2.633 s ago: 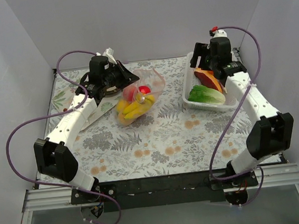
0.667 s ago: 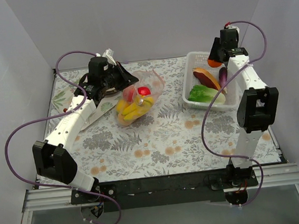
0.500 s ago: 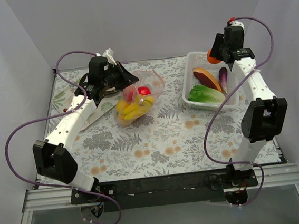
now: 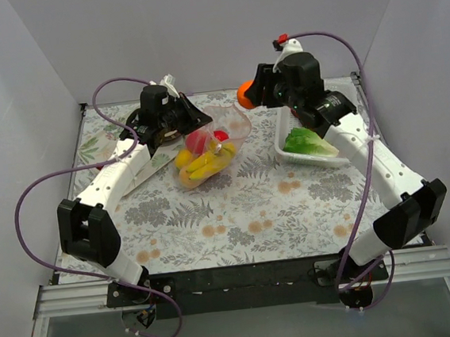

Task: Place the food in the zip-top bag and seal the zipper
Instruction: Place the fake fruit in the zipper food storage bag.

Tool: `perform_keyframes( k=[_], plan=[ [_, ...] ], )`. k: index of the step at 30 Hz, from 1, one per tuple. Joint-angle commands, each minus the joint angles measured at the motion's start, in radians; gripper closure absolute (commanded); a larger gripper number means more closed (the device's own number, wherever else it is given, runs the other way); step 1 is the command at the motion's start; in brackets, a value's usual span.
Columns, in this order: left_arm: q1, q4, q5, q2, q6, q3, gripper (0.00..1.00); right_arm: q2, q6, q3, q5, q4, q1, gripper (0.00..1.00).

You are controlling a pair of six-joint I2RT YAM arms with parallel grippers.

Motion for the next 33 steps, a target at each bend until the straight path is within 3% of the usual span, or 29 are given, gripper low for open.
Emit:
perform_keyframes(
  k=[1,6,8,15,18,26,29,33],
  plan=[
    [-0.001,0.019,0.007,-0.018,-0.003,0.031,1.00,-0.019,0.041,0.023,0.009,0.051,0.124,0.88],
    [0.001,0.008,0.002,-0.039,0.000,0.040,1.00,0.024,0.061,0.004,-0.003,0.068,0.193,0.87],
    [0.001,0.005,0.004,-0.045,0.000,0.040,1.00,0.051,0.070,0.006,-0.008,0.078,0.202,0.81],
    [0.001,-0.001,-0.016,-0.084,-0.006,0.028,1.00,0.170,0.064,0.089,-0.064,0.037,0.211,0.24],
    [0.001,-0.001,-0.013,-0.090,-0.005,0.023,1.00,0.162,0.049,0.108,-0.051,0.030,0.210,0.12],
    [0.001,0.005,-0.012,-0.101,0.000,0.022,1.00,0.087,-0.013,0.135,0.069,-0.052,0.172,0.04],
    [0.002,0.005,-0.016,-0.110,-0.002,0.025,1.00,0.042,-0.048,0.092,0.120,-0.115,0.064,0.06],
    [0.004,0.005,-0.013,-0.130,0.003,0.023,1.00,0.015,-0.102,0.008,0.147,-0.205,-0.196,0.12]
  ],
)
